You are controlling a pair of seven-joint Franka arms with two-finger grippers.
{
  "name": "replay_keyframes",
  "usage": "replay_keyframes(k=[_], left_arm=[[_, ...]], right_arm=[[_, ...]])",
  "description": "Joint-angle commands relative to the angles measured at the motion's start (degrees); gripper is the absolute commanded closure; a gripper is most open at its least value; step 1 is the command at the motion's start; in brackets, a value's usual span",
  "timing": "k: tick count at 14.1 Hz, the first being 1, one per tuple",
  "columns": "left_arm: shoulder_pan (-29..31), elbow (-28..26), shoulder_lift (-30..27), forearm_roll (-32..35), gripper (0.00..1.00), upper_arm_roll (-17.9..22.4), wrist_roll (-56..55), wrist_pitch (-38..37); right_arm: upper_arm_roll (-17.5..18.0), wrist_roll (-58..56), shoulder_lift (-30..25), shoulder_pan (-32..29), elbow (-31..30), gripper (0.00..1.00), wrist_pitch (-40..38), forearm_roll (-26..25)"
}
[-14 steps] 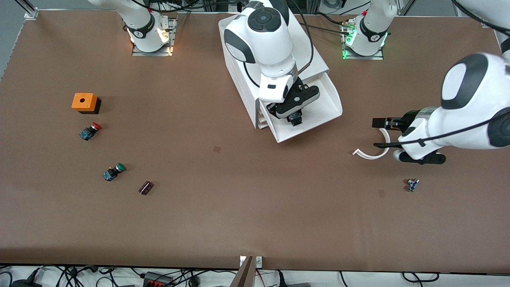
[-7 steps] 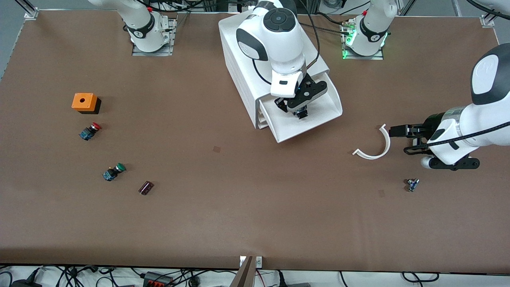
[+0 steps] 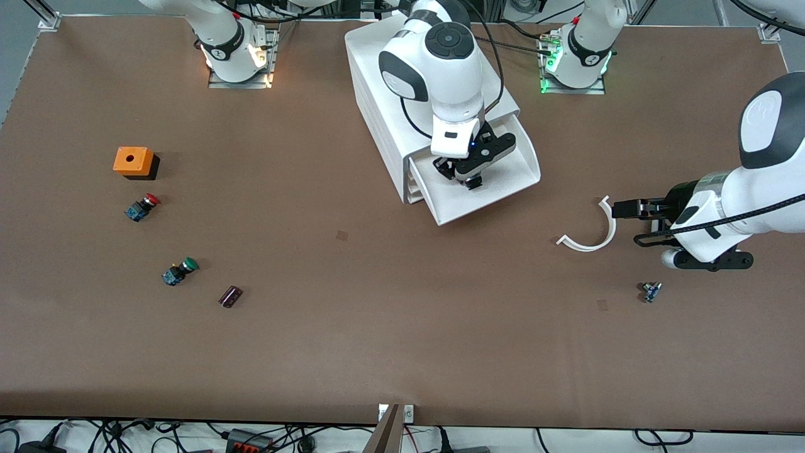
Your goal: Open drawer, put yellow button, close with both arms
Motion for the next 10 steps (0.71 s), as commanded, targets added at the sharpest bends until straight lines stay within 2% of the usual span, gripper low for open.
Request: replay_keyframes(k=[1,2,7,10], left_arm=[[-0.1,-0.4,-0.4,1.4,0.00,-0.4,-0.2,0.5],[-0.1,-0.5,-0.4,1.4,0.00,-0.4,-0.3,0.5],[-0.4,-0.4,-0.4,1.4,0.00,-0.5,-0.7,0.6],[-0.7,-1.3,-0.6,1.4,0.00,-0.7,-2.2,3.3]], right_arm=[[-0.7,1.5,0.5,0.7,1.5,0.24,-0.9,-1.1],[-0.9,1.6,0.5,0.6,1.6,0.00,-0.9,-1.1],[-1.3,6.7,-0.2,-0.1,8.0,0.00,-4.8,-0.9],[-1.3,6.6,-2.2,-3.6,10.0,0.00,-9.1,-0.8]])
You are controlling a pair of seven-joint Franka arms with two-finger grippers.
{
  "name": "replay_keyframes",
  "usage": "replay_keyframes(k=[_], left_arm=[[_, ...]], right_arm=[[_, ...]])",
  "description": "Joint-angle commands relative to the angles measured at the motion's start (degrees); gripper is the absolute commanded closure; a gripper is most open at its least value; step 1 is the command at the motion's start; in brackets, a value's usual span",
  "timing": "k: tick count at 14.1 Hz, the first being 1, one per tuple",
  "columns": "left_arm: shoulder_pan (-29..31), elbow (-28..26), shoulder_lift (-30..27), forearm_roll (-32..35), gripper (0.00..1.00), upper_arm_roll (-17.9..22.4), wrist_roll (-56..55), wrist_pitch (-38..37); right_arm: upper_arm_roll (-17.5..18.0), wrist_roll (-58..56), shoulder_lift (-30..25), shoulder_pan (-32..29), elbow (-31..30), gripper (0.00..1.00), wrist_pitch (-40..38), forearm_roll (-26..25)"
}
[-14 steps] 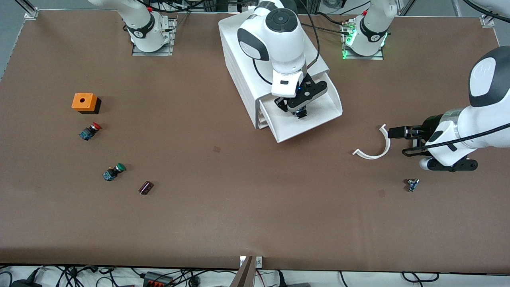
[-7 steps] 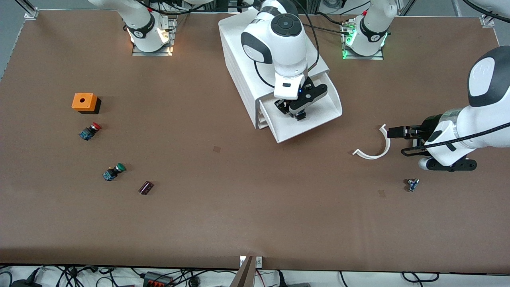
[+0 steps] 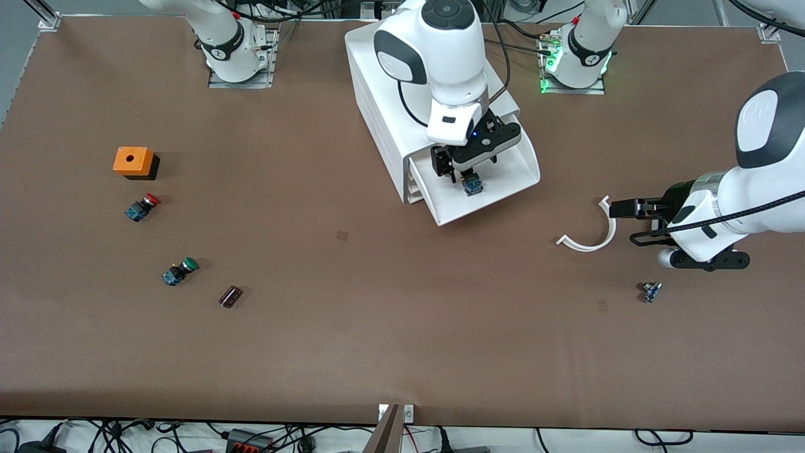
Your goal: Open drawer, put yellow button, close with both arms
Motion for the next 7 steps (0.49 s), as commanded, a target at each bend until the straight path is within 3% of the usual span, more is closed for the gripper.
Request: replay_keyframes(k=[1,7], left_arm=[[-0.2,-2.2,-0.7,1.4,0.00,-0.7,-2.9,3.6],[-1.3,-13.6,-2.0,0.7,0.00,-7.6,-23.1,17.3]], right_arm=[[0.4,0.9,-1.8,-4.1,1.9,0.00,-5.3,-0.5],[1.0,-0.5,-2.9,-19.3,-0.5,0.00,-14.5,-0.2]])
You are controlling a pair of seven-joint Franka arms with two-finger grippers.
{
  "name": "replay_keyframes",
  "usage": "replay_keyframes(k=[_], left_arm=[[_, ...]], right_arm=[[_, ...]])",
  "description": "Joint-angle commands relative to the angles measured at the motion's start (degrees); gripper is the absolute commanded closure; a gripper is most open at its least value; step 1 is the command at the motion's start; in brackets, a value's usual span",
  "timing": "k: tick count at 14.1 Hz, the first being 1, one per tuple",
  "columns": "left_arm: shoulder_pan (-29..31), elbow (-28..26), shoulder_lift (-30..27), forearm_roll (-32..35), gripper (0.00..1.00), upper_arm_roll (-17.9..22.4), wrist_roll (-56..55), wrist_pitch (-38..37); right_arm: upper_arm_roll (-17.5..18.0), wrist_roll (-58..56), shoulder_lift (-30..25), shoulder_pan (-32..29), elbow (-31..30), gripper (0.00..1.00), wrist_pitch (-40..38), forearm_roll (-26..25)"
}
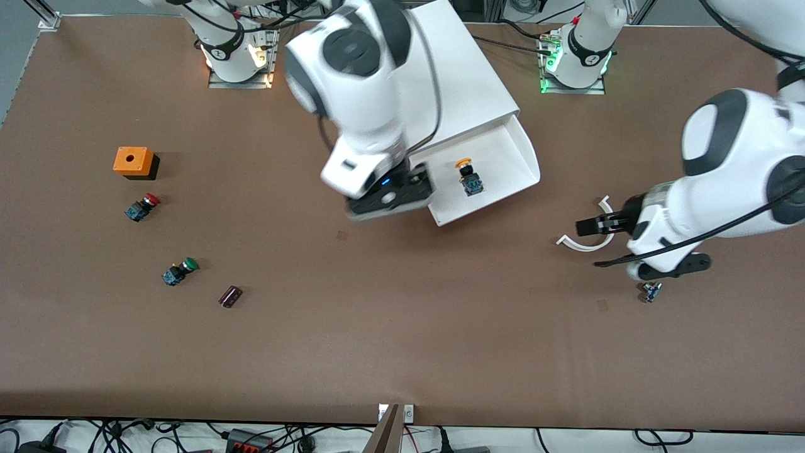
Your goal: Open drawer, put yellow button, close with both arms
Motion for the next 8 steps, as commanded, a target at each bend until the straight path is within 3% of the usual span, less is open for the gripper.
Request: replay_keyframes(k=[1,6,8], left_arm=[[0.4,-7.1,-2.1,0.8,0.00,-3.7,-6.9,7.5],[0.3,-21.8,-4.7,1.3,0.00,-9.1,-13.8,23.4],[0.2,-23.8,-4.7,1.5,0.00,-11.0,-16.0,24.8]], right_arm=[[1.4,-0.2,-0.2,-5.8,-2.5,0.00,-1.9,-0.2],[0.8,-3.9,-0.7,-13.3,-4.2,0.00,-7.3,-0.2],[1.4,-4.8,-2.7,-17.4,-4.2,0.00,-9.0,0.4]])
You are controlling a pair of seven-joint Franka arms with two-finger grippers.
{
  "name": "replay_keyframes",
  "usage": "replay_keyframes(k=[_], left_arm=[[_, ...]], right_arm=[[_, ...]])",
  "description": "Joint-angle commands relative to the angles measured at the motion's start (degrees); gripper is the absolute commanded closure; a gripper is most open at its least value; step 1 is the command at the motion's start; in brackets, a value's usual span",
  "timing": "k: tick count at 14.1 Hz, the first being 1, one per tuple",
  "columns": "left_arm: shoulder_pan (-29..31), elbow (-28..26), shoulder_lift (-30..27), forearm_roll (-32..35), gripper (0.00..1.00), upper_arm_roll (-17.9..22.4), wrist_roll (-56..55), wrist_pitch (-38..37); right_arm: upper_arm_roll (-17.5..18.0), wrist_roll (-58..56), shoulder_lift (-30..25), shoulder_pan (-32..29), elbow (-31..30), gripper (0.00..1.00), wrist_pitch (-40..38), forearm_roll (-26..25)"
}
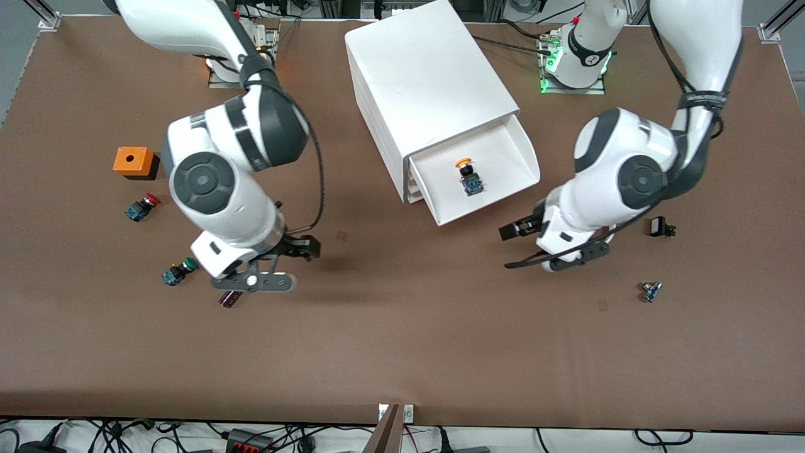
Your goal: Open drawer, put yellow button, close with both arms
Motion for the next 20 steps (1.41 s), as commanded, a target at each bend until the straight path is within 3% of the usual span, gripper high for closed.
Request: replay_keyframes(k=[1,3,9,15,20], left_arm=[[0.7,-6.1,-3.5,1.4,0.00,-2.3,-3.1,2.3],[0.7,-7.9,-3.3,1.4,0.00,-3.5,-3.1,2.2],[1.0,-10.4,-5.2,1.3,0.00,-6.6,-6.8,1.5],[1.1,-13.9,-6.6,1.3,0.00,-11.0,-11.1,1.4],[1.3,-14.5,-8.0,0.7,0.00,-14.7,-13.1,-1.4]], right_arm=[[1.4,-3.0,-3.8,-5.9,-0.5,0.00,-4.3,1.2],[1.2,-8.2,-4.5,-9.5,-0.5,0.00,-7.2,3.2],[0.9,-11.2,-7.2,-15.7,-0.8,0.00,-8.7,3.1],[1.4,-15.0,-21.1,-22.1,-15.2,0.00,-4.4,2.7],[1.6,-23.1,-28.2,-27.4,-19.4,0.00,-4.9,2.8]])
